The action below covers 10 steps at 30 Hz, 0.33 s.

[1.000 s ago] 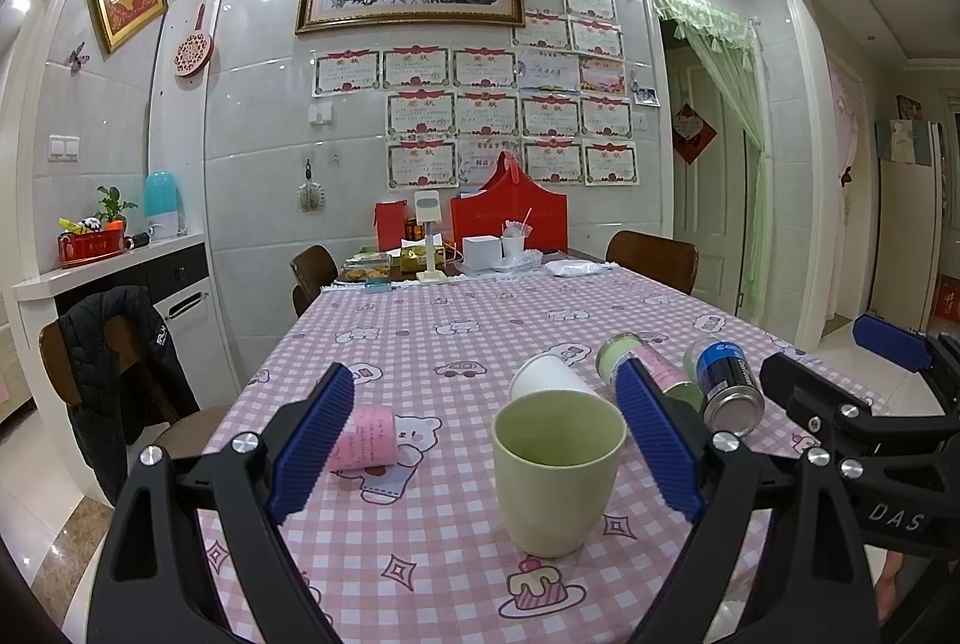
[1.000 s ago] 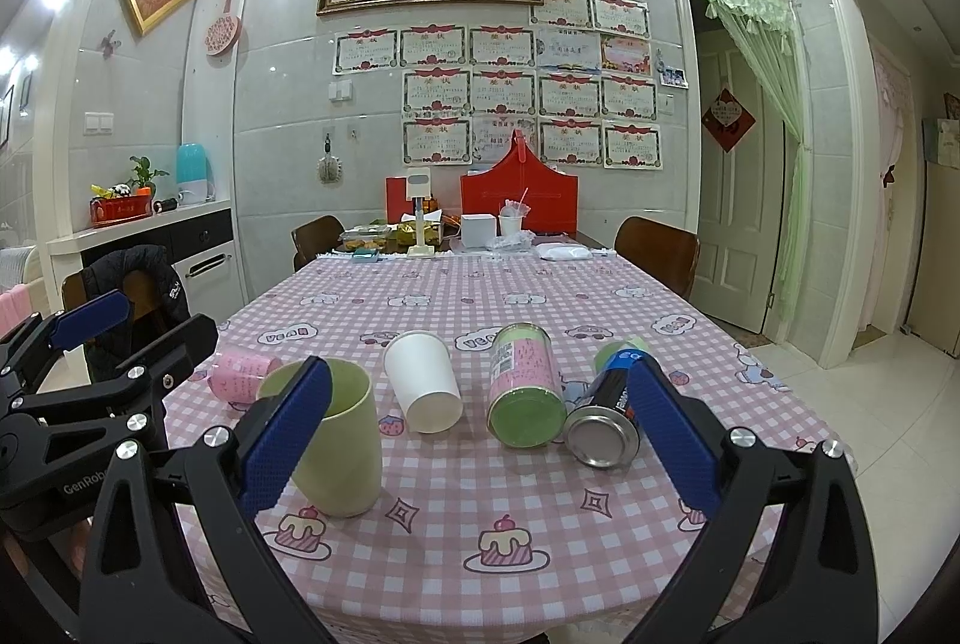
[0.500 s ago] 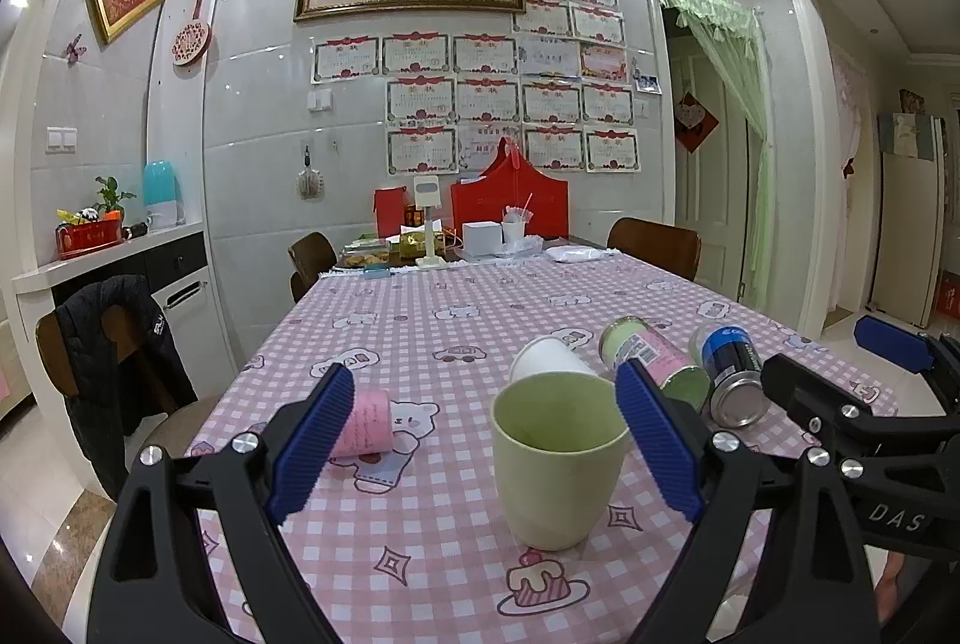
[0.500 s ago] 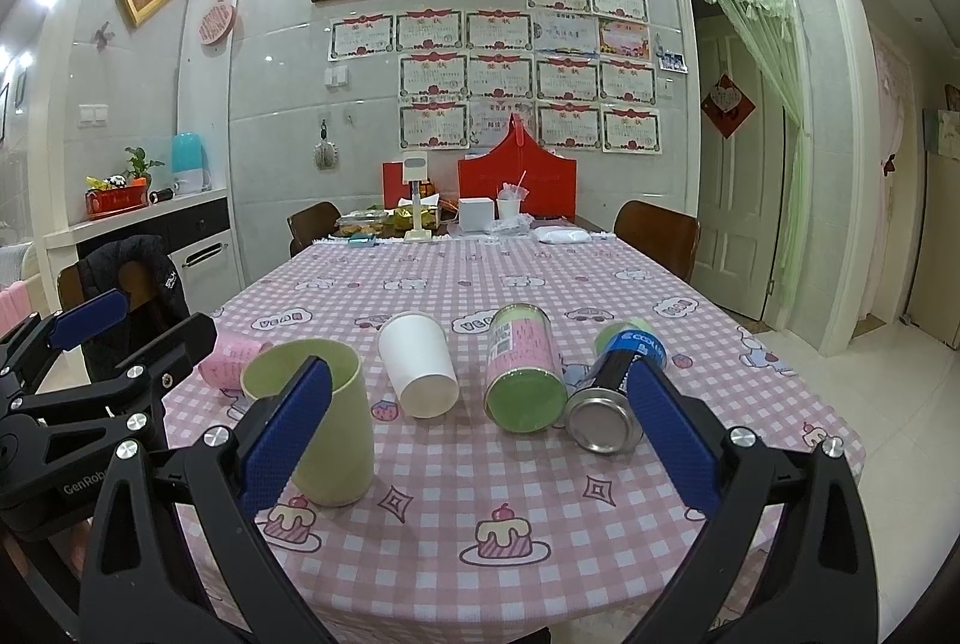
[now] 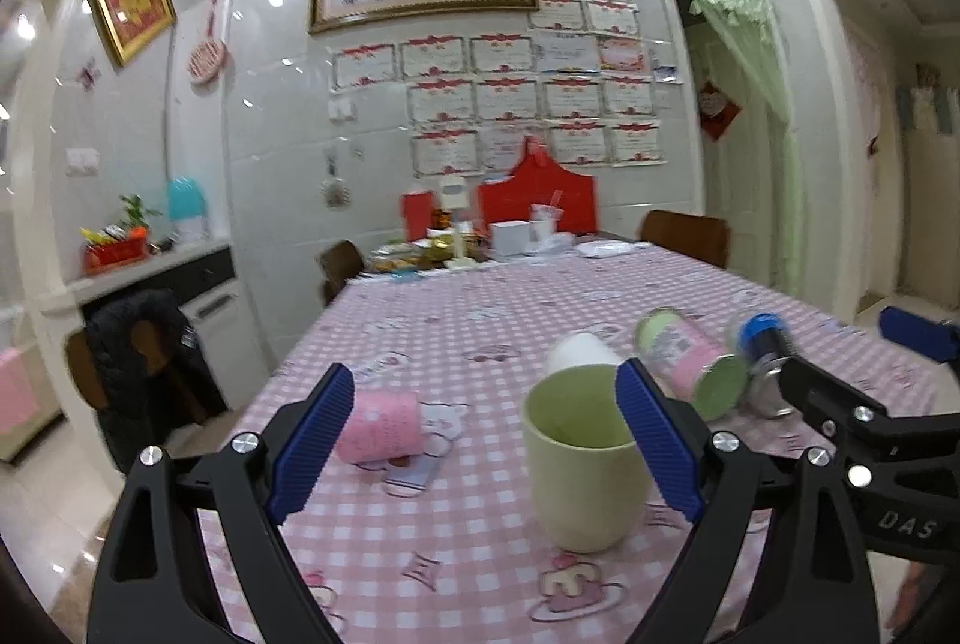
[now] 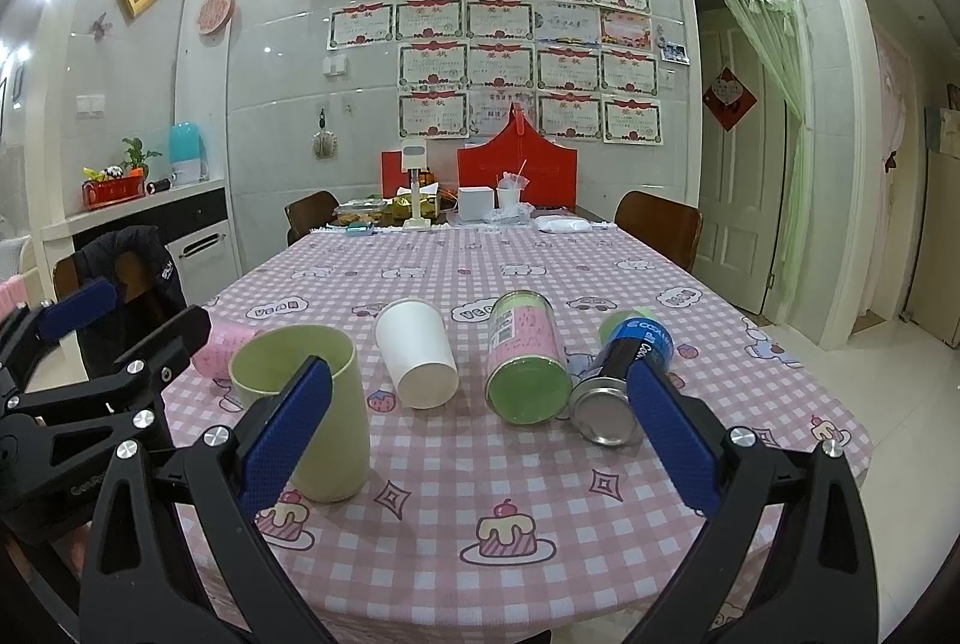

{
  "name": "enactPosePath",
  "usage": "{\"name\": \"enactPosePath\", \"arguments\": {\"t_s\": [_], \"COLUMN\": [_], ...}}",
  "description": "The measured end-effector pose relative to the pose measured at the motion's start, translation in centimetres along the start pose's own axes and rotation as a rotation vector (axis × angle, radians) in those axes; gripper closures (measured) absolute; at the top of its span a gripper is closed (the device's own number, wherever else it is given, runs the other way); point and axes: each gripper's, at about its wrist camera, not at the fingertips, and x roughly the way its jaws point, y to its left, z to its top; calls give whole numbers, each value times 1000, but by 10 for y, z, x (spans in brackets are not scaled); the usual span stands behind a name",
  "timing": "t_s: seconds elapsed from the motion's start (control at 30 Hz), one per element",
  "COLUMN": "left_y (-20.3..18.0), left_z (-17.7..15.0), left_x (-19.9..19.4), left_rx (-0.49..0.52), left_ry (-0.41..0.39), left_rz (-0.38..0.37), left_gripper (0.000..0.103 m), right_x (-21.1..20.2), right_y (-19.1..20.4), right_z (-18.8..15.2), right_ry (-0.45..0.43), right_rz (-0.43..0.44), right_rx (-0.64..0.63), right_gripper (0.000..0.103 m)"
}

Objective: Flip cup upside down

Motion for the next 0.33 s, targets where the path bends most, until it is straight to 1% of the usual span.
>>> {"name": "enactPosePath", "arguments": {"t_s": [0.1, 0.23, 0.33], "left_y": [-1, 4, 7], "left_z": [-3, -5, -8], "left_x": [6, 16, 25], "left_rx": [18, -5, -9], "left_ry": [3, 18, 24], "left_rz": [52, 57, 88], "left_gripper": [15, 15, 15], "right_x": [9, 23, 37], "right_y": [3, 6, 11], "right_z": [-3, -6, -7], "right_ry": [13, 36, 51], "right_rz": [-13, -24, -35], "right_rx": [-7, -5, -17], "right_gripper": [8, 8, 8]}}
